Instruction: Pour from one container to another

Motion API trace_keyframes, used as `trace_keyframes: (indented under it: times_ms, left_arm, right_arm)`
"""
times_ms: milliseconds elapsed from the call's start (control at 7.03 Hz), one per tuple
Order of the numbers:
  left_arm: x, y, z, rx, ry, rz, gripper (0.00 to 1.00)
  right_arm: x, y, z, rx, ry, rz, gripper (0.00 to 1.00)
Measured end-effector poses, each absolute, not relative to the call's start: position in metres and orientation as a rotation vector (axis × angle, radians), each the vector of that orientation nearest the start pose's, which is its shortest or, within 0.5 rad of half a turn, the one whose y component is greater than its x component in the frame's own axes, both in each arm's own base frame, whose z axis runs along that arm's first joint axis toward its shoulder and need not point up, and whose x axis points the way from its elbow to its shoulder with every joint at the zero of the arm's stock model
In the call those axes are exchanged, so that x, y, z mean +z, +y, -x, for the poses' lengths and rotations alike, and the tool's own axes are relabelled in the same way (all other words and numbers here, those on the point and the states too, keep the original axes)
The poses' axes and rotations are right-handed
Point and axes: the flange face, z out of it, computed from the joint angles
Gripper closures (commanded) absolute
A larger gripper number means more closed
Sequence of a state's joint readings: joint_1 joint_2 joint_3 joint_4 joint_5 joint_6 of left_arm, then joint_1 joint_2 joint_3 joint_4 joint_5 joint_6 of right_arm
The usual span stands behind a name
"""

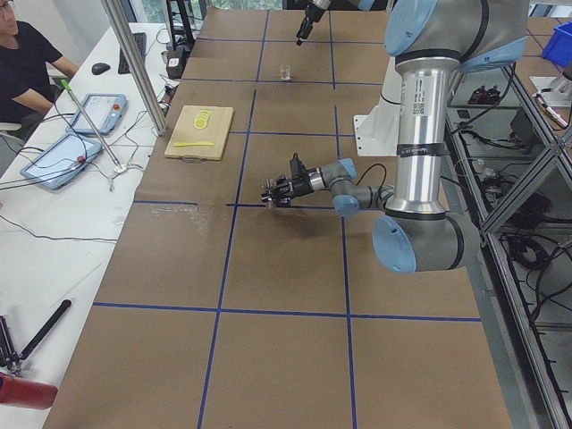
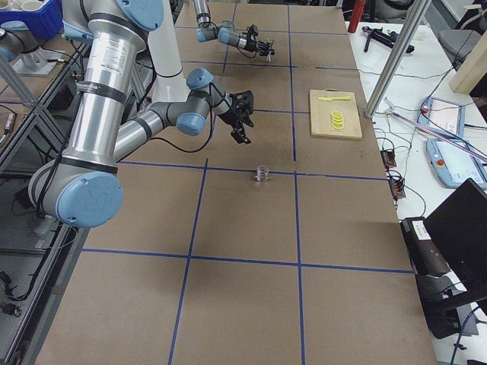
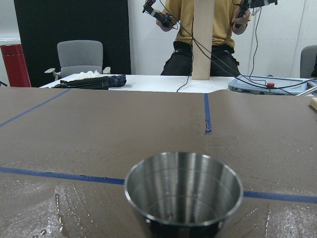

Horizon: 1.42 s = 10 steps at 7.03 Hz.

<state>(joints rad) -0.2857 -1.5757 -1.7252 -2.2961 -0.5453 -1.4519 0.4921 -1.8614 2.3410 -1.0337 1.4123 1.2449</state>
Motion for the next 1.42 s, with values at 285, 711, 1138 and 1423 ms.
trace_keyframes:
  times_ms: [285,711,1138,1423]
  left_arm:
    - [0.456,-0.368,-0.383,-0.566,0.599,-1.171,1.00]
    - [0.439,-0.381,-0.369,-0.497,0.694,-1.153,1.00]
    - [0.427,-0.384,-0.375,-0.448,0.748,-1.169,1.00]
    - [0.435,-0.385,-0.382,-0.436,0.731,-1.168,1.00]
  right_arm:
    - [0.359,-0.288,0.274,0.280,-0.846,-0.617,0.00]
    - [0.414,-0.290,0.304,0.331,-0.764,-0.768,0.00]
    - [0.488,-0.287,0.327,0.367,-0.709,-0.914,0.01]
    - [0.521,-0.287,0.350,0.387,-0.697,-0.983,0.01]
